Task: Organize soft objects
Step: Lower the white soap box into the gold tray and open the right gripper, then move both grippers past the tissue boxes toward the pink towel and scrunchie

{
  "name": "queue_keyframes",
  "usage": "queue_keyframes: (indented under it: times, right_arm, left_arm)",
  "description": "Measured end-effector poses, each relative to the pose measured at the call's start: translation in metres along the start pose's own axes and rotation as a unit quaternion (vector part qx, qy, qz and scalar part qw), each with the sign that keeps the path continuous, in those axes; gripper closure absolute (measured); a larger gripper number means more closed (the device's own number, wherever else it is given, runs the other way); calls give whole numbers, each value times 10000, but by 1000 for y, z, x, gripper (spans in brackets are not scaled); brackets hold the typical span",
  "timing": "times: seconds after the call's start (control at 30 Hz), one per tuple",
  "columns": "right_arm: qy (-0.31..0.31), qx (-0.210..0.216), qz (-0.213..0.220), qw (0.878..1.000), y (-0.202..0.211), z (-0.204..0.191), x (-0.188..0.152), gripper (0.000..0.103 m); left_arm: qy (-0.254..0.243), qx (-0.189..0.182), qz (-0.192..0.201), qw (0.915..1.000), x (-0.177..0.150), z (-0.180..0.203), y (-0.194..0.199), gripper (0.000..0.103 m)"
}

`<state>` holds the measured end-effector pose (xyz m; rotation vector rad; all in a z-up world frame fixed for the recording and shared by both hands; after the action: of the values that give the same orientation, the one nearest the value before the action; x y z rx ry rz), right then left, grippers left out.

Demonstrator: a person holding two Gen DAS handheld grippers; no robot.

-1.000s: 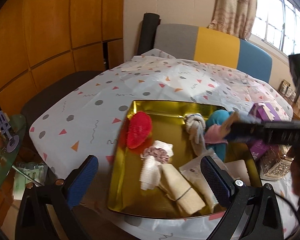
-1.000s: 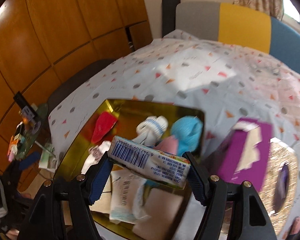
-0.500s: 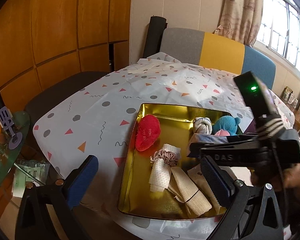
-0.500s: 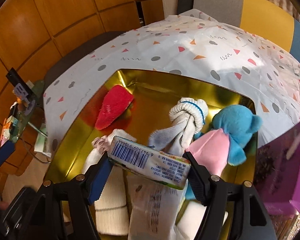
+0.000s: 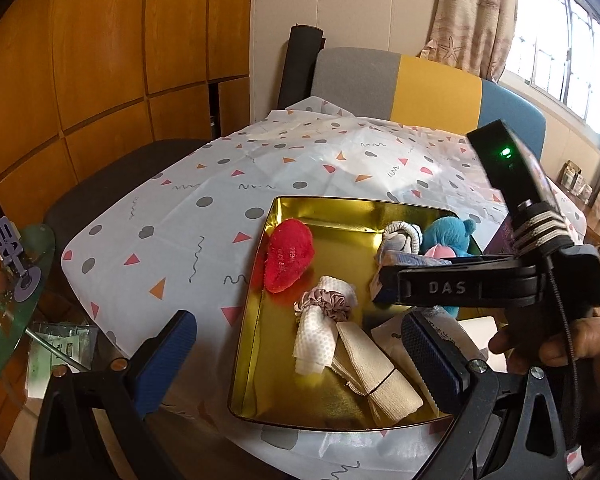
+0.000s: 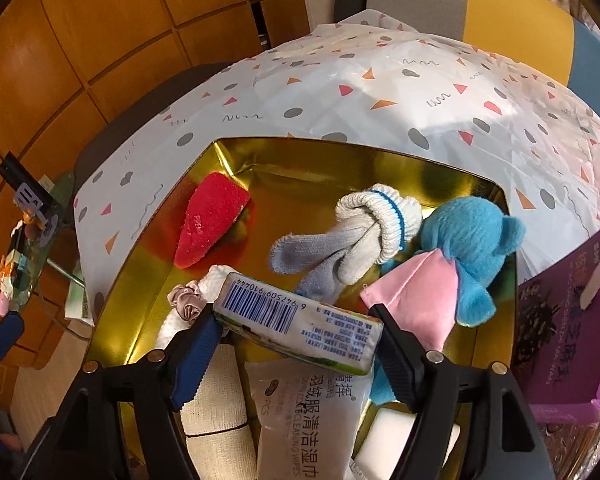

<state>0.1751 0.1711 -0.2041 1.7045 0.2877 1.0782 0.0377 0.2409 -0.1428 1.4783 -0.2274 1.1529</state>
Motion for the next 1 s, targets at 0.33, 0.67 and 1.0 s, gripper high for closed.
queue_keyframes:
  times: [0.33,0.67,1.0]
  right_arm:
    - [-203,-205,536,9981,39,11,8,23]
    - [-23,-733,760,9944,65,15,-7,23]
    - [45,-1155,1067,9876,96,25,-31,23]
  left_arm:
    - [-92,-56,-96,9999,-5,7,1,0]
    - [-166,-133,-143,9997,-10,16,2,0]
    - [-275,-170,-145,9994,-13,24,5,0]
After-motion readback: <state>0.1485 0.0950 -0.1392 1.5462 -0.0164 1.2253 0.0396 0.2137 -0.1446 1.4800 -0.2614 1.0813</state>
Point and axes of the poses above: each gripper's, at about its wrist camera, not at the fingertips, and y roughly against the way its jaws point, z to its right, x to its top, the point moved 9 cm from there along -y, roughly the way its jaws point, and after that the axes turned 10 degrees about y, right-handed, at the moved point
